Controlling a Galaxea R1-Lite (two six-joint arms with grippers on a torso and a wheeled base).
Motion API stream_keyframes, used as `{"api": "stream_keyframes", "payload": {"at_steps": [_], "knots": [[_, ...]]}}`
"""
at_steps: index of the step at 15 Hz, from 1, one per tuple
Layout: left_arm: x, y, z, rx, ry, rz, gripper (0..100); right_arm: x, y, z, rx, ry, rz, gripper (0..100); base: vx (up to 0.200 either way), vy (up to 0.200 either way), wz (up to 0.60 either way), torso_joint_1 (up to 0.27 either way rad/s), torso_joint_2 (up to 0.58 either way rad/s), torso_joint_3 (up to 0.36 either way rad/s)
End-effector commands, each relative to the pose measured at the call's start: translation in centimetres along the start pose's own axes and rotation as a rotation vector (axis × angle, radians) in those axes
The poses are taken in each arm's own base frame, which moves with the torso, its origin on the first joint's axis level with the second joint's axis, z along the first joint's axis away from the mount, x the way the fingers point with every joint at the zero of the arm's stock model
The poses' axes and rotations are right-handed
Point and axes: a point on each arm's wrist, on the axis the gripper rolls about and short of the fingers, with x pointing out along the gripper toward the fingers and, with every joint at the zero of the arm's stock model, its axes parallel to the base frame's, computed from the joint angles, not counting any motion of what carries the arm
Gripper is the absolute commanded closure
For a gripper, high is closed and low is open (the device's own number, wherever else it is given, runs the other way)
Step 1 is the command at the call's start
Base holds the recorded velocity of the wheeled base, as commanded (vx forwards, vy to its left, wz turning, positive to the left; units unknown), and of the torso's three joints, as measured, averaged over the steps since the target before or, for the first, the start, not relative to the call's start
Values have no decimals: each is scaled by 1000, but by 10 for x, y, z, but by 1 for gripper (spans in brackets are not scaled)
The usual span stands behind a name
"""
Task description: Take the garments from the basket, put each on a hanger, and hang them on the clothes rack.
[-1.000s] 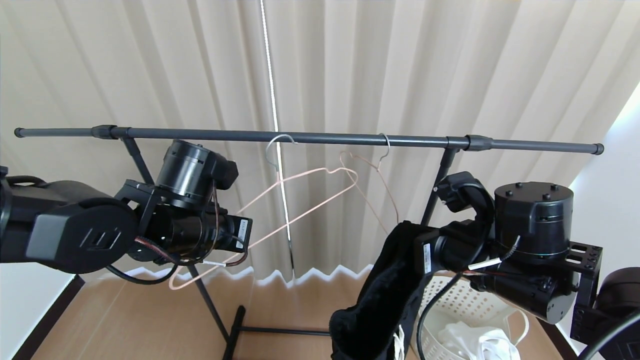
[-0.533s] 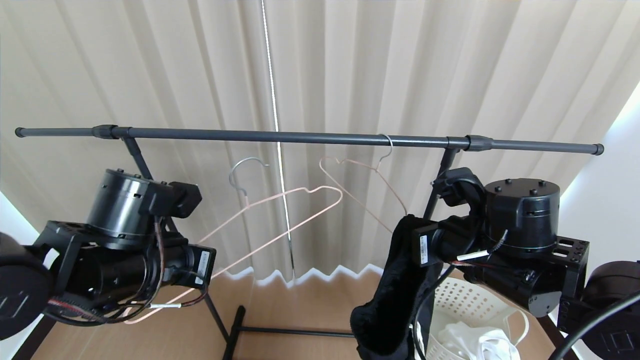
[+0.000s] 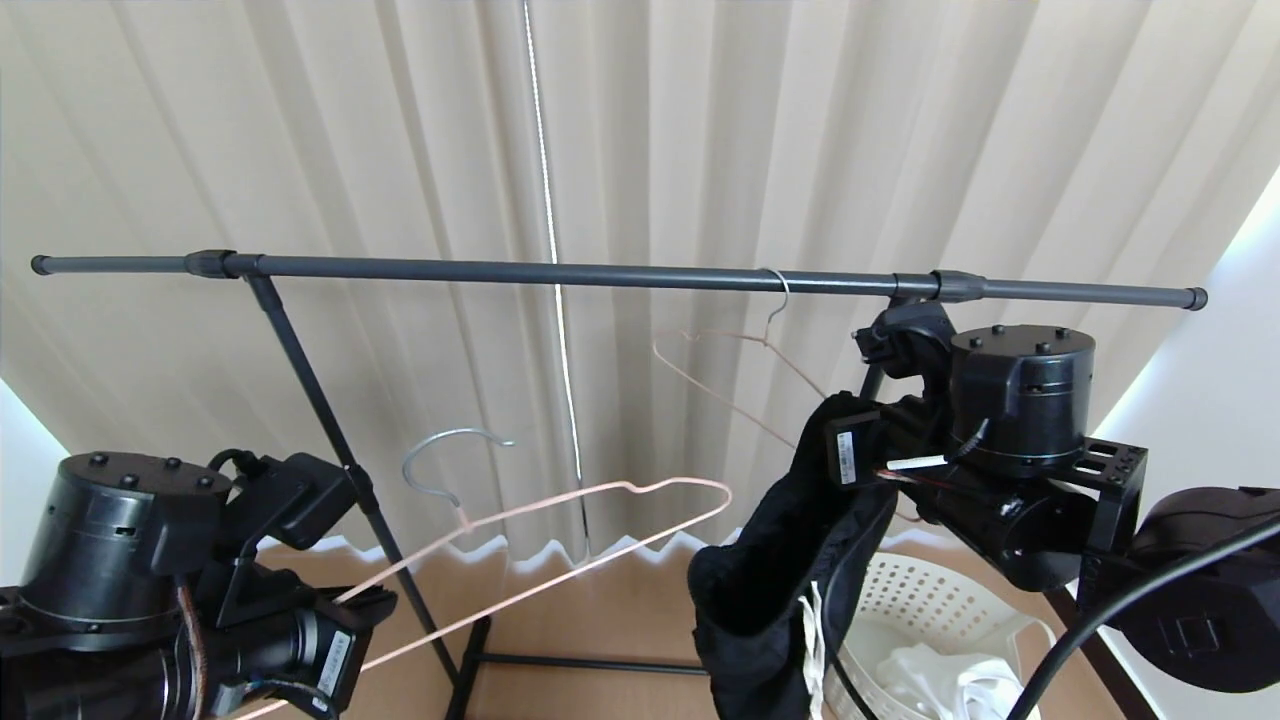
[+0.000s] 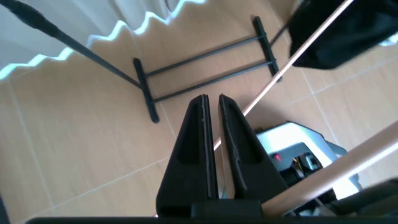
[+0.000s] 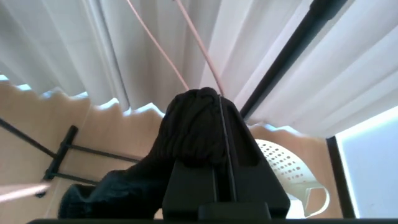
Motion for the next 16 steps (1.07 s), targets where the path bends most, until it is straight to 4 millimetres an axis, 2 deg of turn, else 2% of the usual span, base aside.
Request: {"api": "stream_keyframes", "payload": {"at_steps": [1, 3, 5, 8, 11, 16], "knots": [[-3, -1, -5, 2, 1, -21, 100, 7, 4, -1, -15, 4, -15, 100, 0, 0, 0, 0, 0, 0], [0, -3, -8, 2, 21, -64, 100, 9, 7, -1, -21, 4, -20, 100, 0, 0, 0, 0, 0, 0], [7, -9, -1, 0, 23, -89, 100, 8, 15, 0, -27, -2, -22, 100, 0, 0, 0, 0, 0, 0], [27, -21, 9, -23, 14, -117, 100, 2, 27, 2, -62, -13, 2, 100, 0, 0, 0, 0, 0, 0], [40, -25, 13, -20, 8, -120, 100, 1, 34, 0, -70, -14, -2, 100, 0, 0, 0, 0, 0, 0], [47, -26, 21, -66, -11, -110, 100, -10, 52, 1, -83, -32, -8, 100, 0, 0, 0, 0, 0, 0]]}}
